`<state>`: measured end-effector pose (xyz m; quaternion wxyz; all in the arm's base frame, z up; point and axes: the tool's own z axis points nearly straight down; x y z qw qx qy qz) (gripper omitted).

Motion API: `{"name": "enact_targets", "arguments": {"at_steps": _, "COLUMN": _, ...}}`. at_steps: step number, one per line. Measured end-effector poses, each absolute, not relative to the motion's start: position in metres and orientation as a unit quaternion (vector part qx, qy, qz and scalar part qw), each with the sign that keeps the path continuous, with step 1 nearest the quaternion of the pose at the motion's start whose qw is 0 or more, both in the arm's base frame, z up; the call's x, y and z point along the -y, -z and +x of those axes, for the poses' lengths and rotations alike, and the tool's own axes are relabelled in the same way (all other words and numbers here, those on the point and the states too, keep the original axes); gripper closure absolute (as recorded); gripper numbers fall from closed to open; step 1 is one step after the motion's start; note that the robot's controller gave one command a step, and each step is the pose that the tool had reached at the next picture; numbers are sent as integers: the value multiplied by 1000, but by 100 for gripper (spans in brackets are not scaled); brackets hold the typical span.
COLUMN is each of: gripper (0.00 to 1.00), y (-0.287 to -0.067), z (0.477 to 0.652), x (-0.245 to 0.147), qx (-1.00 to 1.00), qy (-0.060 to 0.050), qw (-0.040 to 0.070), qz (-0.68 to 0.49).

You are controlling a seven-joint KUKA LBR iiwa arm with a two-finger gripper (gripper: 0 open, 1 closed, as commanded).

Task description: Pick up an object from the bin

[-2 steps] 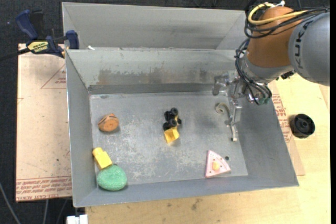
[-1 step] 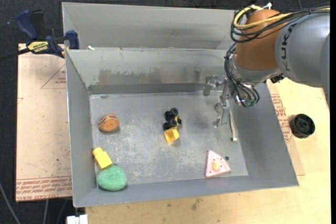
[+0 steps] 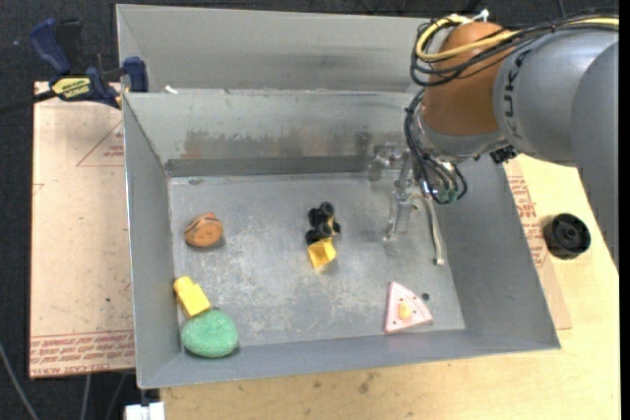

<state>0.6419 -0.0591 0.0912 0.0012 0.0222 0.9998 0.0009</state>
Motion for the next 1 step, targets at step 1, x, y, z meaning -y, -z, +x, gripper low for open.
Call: {"name": "enact_targets", "arguments": {"at_steps": 1, "gripper": 0, "y": -78, "z": 624, "x": 27, "qx": -995, "qy": 0, "qw": 1, "qz": -100}}
